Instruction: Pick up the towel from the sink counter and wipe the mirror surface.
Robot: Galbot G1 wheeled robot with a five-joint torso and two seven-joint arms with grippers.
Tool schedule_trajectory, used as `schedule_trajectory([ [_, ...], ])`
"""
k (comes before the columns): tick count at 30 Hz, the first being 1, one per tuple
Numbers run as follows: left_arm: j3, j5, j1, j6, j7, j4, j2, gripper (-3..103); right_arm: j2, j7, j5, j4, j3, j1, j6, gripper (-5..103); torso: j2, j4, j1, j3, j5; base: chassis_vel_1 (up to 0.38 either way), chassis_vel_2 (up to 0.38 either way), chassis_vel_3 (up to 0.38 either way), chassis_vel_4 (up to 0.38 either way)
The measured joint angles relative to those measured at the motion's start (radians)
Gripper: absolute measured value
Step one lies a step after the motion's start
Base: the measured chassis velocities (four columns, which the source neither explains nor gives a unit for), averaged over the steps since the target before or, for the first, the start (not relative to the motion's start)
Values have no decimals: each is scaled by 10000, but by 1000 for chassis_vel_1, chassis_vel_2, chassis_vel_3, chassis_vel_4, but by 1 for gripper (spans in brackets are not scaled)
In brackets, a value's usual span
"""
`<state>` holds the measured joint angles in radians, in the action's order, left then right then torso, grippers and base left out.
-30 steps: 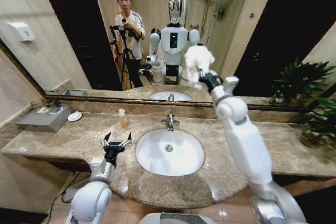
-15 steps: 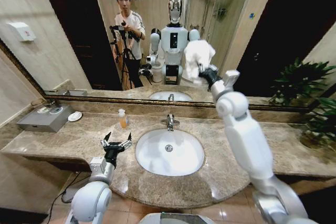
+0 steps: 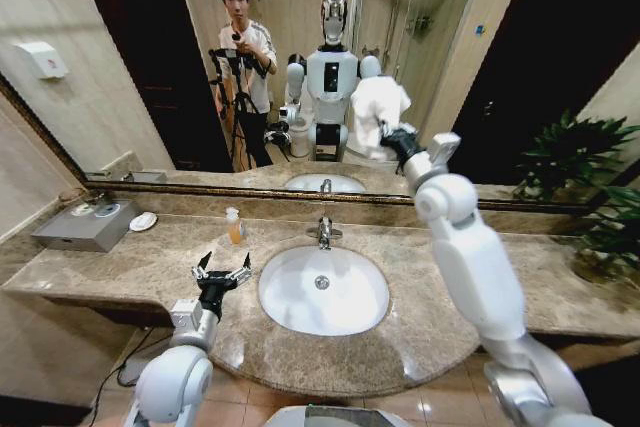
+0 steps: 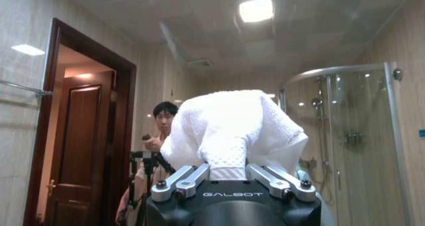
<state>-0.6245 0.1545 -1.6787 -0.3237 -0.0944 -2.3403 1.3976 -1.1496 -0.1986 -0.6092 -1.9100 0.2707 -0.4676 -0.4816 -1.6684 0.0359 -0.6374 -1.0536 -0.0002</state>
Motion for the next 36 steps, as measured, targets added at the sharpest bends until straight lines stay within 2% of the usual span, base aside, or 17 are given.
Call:
schedule_trajectory([
  [10,-1,0,1,0,0,0,0,100,-267,507,756,-78,189,-1883,410,10,0,0,0,0,1,0,0,0,0],
  [16,-1,0,0,0,0,0,0,100,-497,457,1115,-804,178,-2850,551,10,0,-1,1,0,0,0,0,0,0],
  [23,-1,0,0,0,0,0,0,100,-685,656,1818,-985,139,-3119,557,10,0,0,0,0,1,0,0,0,0],
  [36,0,0,0,0,0,0,0,100,-593,837,1895,-1242,108,-3496,534,10,0,-2,1,0,4,19,16,-18,-27],
])
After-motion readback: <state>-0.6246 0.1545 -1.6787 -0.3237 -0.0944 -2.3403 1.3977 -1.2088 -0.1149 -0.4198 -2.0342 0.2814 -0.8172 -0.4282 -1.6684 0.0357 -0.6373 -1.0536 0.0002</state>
